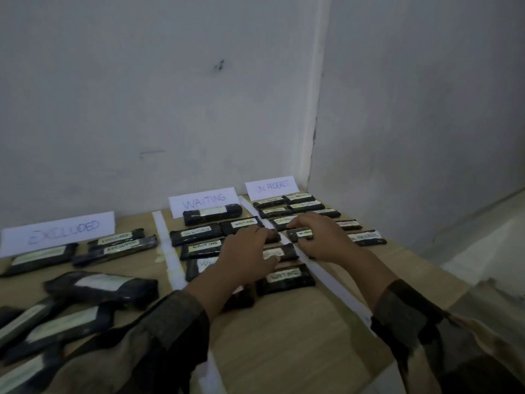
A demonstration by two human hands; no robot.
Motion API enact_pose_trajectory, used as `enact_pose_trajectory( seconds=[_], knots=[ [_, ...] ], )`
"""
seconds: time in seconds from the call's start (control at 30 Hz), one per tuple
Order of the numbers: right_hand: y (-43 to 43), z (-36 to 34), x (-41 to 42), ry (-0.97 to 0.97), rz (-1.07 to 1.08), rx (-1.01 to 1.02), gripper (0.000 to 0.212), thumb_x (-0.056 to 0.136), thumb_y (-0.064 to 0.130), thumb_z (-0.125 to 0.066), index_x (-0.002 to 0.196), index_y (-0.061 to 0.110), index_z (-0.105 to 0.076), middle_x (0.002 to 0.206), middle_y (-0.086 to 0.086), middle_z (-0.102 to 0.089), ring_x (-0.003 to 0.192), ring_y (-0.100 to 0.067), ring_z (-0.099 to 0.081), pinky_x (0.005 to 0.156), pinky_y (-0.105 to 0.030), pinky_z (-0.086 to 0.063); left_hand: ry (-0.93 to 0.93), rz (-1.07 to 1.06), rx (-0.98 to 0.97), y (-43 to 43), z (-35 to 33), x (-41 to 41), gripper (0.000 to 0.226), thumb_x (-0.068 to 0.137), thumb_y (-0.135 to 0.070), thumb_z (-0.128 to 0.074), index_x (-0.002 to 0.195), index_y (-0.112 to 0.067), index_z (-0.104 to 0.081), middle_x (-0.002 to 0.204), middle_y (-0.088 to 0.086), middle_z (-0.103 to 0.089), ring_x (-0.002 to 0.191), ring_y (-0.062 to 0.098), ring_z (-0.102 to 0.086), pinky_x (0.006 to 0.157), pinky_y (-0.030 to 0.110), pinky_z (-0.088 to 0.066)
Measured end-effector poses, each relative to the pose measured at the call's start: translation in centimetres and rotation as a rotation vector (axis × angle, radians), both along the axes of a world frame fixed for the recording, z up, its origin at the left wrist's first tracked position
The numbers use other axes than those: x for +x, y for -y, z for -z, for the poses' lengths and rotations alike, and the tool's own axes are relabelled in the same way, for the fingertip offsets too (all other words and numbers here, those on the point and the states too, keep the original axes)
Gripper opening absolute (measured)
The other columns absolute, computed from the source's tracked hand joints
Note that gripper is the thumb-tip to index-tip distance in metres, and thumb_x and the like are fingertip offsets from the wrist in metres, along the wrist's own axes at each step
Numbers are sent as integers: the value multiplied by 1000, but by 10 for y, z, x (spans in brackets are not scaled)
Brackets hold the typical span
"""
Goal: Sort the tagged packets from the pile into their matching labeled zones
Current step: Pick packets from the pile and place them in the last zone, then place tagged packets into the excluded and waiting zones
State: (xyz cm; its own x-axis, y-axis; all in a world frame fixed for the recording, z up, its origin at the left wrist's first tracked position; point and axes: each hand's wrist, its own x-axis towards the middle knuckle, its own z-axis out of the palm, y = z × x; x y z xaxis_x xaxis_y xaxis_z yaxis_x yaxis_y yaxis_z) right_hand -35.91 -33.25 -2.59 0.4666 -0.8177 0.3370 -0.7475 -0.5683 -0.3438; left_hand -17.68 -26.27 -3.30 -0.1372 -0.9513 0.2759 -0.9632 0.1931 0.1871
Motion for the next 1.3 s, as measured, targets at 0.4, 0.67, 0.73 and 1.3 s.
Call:
enact_pose_trajectory(
  seconds=[0.4, 0.67, 0.73, 1.3],
  knots=[
    [-87, -3, 131, -72, -293, -41, 47, 84, 27, -61, 129, 26, -52, 126, 3, -55, 117, -16, -48, 94, -29, -36, 78, -212, 8, -88, -7, 127, 59, 85, -47, -56, 137, -25, -41, 136, 0, -48, 124, 20, -46, 99, 39, -41],
    [-137, -1, 198, -158, -433, -62, 51, 87, 36, -61, 135, 28, -46, 138, 4, -47, 126, -16, -42, 102, -33, -34, 55, -351, 43, -159, -9, 197, 62, 86, -47, -57, 141, -26, -37, 145, 0, -41, 133, 20, -38, 104, 37, -38],
    [-148, -1, 211, -170, -464, -70, 53, 86, 38, -61, 136, 30, -45, 139, 5, -45, 127, -16, -41, 103, -34, -35, 44, -360, 46, -177, -11, 212, 61, 86, -45, -59, 140, -25, -38, 144, -1, -42, 132, 20, -39, 103, 35, -38],
    [-240, 10, 247, -329, -798, 173, 57, 74, 73, -55, 118, 35, -58, 118, 15, -56, 111, -5, -49, 111, -38, -25, -240, -272, 74, -291, 8, 270, 38, 81, -40, -68, 117, -29, -61, 119, -10, -56, 108, 4, -54, 93, 21, -43]
  ],
)
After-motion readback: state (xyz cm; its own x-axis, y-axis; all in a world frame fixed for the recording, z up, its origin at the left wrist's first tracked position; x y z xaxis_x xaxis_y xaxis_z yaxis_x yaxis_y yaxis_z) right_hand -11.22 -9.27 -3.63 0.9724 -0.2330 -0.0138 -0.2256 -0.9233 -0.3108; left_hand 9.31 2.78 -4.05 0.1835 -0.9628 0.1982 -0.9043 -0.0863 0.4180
